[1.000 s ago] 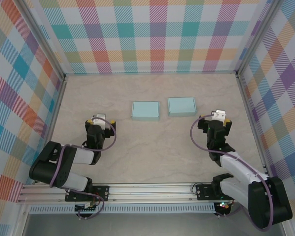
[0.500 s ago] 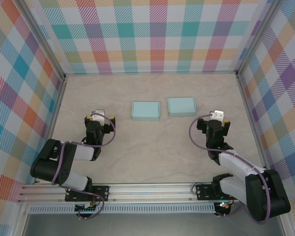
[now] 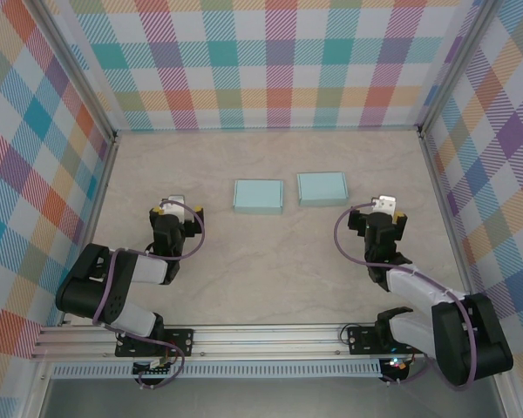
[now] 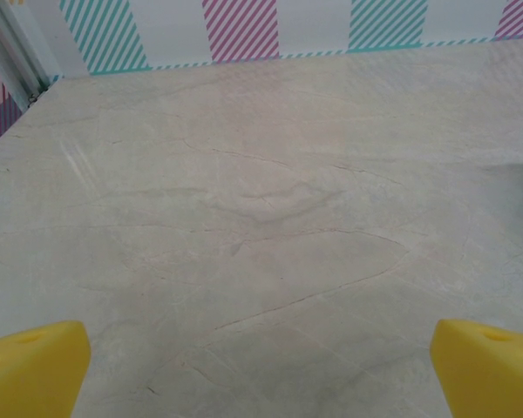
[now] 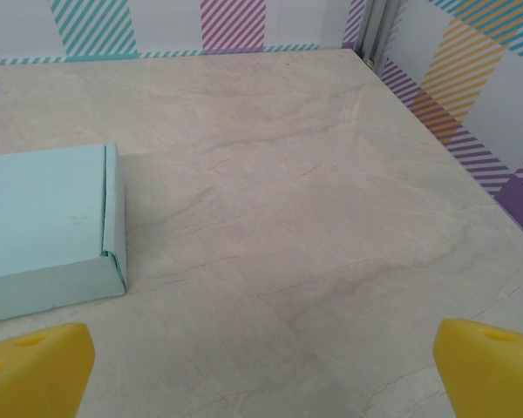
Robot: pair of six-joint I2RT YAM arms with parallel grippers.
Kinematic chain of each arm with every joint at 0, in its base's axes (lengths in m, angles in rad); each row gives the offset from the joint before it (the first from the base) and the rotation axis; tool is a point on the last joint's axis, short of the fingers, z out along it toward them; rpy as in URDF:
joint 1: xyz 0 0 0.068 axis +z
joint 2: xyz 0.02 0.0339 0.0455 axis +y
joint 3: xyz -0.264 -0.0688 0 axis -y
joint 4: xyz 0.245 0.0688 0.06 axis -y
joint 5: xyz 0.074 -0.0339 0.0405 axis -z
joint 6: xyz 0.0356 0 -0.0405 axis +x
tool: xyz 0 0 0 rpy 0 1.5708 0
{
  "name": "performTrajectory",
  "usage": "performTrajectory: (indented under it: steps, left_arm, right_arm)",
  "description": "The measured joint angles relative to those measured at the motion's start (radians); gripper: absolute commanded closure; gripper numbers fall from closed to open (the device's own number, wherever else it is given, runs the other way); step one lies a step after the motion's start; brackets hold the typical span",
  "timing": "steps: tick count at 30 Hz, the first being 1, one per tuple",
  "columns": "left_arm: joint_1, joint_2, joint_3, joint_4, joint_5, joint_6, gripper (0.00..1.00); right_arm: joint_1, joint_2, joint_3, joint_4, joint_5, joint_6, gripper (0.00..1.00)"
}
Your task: Fold the paper box
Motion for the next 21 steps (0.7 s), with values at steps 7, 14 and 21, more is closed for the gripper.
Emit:
performTrajectory:
  steps: [7,14,21]
  left_arm:
    - [0.047,0.058,0.007,0.019,0.046,-0.013,0.0]
    - [0.12,0.062,0.072,-0.079,0.214,-0.029,0.0]
    - [0.201,0.066,0.117,-0.13,0.34,-0.061,0.0]
  right_arm:
    - [-0.001,0.017,-0.012,0.038,-0.02,-0.001,0.0]
    - [-0.001,0.016,-0.024,0.069,-0.053,-0.017,0.0]
    - [-0.028,0.075,-0.025,0.185,-0.13,-0.084,0.0]
